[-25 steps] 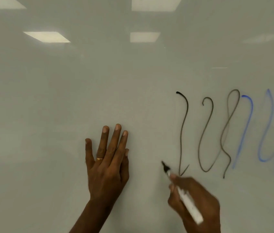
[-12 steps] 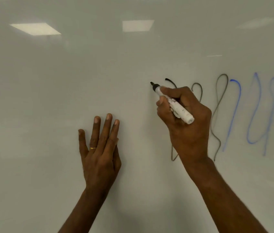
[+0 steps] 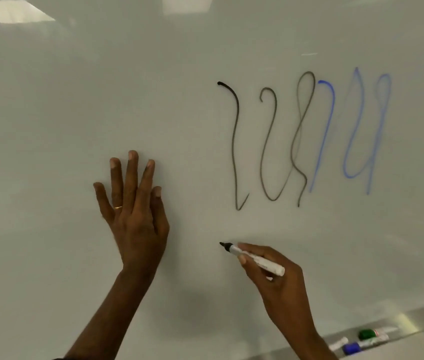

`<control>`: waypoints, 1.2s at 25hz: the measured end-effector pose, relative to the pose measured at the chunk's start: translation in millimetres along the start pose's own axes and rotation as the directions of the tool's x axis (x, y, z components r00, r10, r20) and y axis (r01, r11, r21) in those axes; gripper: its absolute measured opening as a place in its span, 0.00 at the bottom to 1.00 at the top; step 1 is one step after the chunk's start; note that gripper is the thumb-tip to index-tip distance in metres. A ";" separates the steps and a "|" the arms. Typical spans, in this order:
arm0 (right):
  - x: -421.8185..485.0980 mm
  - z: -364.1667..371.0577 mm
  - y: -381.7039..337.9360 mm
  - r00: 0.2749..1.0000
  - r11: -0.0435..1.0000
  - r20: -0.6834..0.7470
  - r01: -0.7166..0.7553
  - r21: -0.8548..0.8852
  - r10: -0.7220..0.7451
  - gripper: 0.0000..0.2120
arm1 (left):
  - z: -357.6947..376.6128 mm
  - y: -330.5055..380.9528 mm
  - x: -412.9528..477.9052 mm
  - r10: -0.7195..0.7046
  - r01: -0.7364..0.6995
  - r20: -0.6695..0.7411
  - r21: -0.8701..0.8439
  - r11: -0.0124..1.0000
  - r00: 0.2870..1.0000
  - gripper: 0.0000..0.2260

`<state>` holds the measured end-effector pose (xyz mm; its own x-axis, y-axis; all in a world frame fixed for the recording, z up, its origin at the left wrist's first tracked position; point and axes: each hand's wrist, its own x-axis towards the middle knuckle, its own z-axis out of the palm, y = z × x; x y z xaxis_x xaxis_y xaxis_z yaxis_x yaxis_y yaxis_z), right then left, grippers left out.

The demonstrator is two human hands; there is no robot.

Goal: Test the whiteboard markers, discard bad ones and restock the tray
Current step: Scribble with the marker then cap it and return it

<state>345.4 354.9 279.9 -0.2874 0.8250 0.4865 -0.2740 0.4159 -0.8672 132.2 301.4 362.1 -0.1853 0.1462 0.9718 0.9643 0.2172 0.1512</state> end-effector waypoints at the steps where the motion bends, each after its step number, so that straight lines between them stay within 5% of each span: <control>1: -0.5 -6.2 -4.7 0.997 0.996 -0.028 -0.070 0.061 0.072 0.06 | -2.4 11.3 -14.3 -0.036 0.038 0.041 -0.061 0.997 0.999 0.17; 4: -11.3 -36.9 7.9 0.934 0.920 -0.109 -0.308 0.240 0.341 0.10 | -9.7 54.7 -80.2 -0.073 0.162 0.284 -0.305 0.938 0.956 0.16; 6: -27.7 -62.3 25.6 0.848 0.793 -0.088 -0.444 0.417 0.522 0.12 | -11.5 90.0 -123.7 -0.168 0.448 0.541 -0.442 0.777 0.824 0.17; 8: -49.4 -94.8 44.5 0.734 0.628 -0.093 -0.500 0.596 0.673 0.14 | -4.7 125.9 -160.5 -0.222 0.759 0.800 -0.383 0.526 0.557 0.22; 10: -77.1 -130.3 60.3 0.625 0.518 -0.139 -0.480 0.708 0.768 0.18 | 7.5 157.4 -200.5 -0.142 0.904 0.951 -0.206 0.375 0.276 0.20; 13: -132.2 -185.3 80.4 0.454 0.442 -0.235 -0.426 0.790 0.859 0.20 | 17.8 211.3 -267.8 0.035 0.941 0.997 0.050 0.334 -0.065 0.13; 15: -169.8 -224.5 90.8 0.318 0.397 -0.287 -0.369 0.840 0.904 0.15 | 20.0 249.9 -306.8 0.097 0.927 0.974 0.160 0.340 -0.204 0.09; 18: -215.5 -289.3 102.3 0.145 0.405 -0.379 -0.303 0.862 0.914 0.09 | 30.3 309.2 -357.6 0.171 0.896 0.921 0.276 0.348 -0.350 0.05; 22: -255.5 -366.9 125.3 -0.029 0.374 -0.390 -0.230 0.899 0.920 0.11 | 50.8 376.2 -422.4 0.220 0.809 0.834 0.371 0.457 -0.507 0.14; 25: -267.8 -422.6 144.3 -0.111 0.319 -0.355 -0.252 0.913 0.928 0.05 | 66.7 428.7 -461.4 0.227 0.779 0.808 0.386 0.493 -0.544 0.04; 30: -279.0 -492.9 184.7 -0.179 0.274 -0.338 -0.308 0.911 0.924 0.08 | 93.2 484.4 -500.4 0.214 0.738 0.765 0.445 0.507 -0.607 0.14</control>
<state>827.4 390.1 -68.5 0.1088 0.3664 -0.9241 -0.8227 -0.4886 -0.2906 674.4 423.4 -67.8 0.1740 0.6960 -0.6967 0.2680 0.6473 0.7136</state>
